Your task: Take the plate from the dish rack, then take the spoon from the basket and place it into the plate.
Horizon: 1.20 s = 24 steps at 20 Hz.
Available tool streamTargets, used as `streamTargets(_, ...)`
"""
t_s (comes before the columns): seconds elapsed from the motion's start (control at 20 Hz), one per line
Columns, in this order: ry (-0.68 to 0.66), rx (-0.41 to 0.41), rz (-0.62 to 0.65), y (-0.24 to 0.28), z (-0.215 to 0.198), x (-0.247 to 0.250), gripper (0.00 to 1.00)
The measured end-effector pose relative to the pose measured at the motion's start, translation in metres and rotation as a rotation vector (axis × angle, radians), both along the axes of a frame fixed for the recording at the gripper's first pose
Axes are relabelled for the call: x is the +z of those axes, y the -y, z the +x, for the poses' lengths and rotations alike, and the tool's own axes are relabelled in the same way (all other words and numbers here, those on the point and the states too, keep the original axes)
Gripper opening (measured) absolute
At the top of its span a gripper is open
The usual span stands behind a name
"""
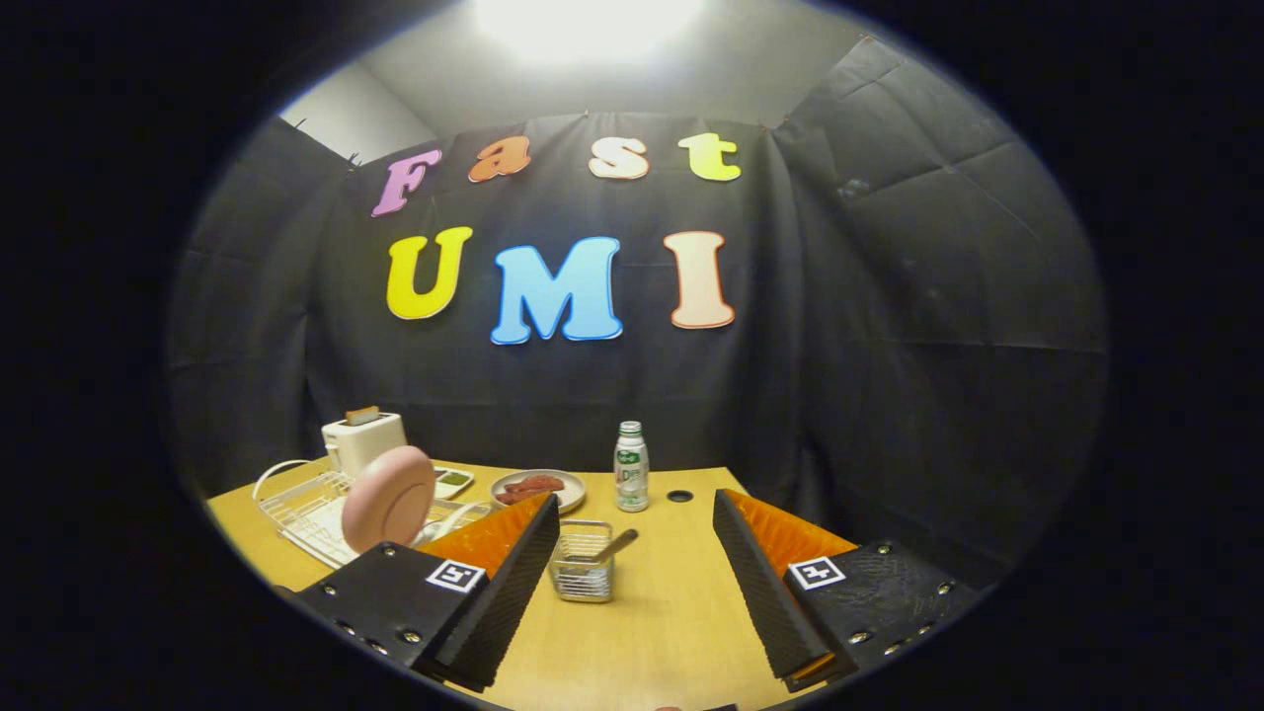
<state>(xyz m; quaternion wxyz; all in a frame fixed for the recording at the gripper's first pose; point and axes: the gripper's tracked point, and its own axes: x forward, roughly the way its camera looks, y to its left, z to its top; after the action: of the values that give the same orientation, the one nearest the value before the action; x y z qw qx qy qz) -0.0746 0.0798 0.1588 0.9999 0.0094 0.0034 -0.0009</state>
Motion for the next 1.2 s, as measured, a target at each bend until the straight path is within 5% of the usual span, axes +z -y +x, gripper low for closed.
streamTargets(0.5, -0.037, 0.293, 0.079, -0.141, 0.036, 0.036, 0.96)
streamTargets(0.95, -0.380, 0.420, 0.072, -0.218, 0.115, -0.019, 0.97)
streamTargets(1.2, -0.629, 0.414, 0.049, -0.235, 0.148, -0.072, 0.97)
